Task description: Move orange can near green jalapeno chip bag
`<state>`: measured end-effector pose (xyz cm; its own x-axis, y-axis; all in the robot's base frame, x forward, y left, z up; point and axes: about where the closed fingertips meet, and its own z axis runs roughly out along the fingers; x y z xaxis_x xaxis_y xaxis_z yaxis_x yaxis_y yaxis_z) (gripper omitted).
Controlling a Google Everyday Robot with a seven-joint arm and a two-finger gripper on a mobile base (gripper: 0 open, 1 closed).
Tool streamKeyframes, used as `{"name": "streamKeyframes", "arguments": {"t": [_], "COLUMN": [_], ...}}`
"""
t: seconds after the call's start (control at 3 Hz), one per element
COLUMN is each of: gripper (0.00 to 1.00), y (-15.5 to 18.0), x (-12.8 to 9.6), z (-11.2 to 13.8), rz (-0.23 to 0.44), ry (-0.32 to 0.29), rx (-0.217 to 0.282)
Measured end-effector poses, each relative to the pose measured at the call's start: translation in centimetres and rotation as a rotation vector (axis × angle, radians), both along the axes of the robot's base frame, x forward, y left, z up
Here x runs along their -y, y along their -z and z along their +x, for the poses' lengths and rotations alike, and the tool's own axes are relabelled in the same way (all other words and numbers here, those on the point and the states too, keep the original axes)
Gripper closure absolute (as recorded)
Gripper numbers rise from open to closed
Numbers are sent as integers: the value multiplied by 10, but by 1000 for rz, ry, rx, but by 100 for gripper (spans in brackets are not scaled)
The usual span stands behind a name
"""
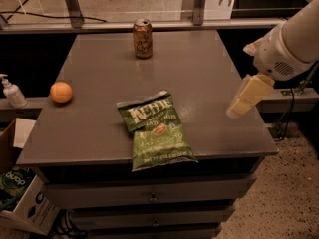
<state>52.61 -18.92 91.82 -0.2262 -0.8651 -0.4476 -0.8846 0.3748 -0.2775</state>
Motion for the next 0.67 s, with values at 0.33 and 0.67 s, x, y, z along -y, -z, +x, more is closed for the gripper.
{"name": "streamKeyframes", "arguments": {"t": [0.33, 0.67], "gripper": [0, 0], "y": [13, 23], "x": [-20, -52], "z": [62, 128], "rz": [105, 216], "ry": [51, 74], "rx": [61, 110]}}
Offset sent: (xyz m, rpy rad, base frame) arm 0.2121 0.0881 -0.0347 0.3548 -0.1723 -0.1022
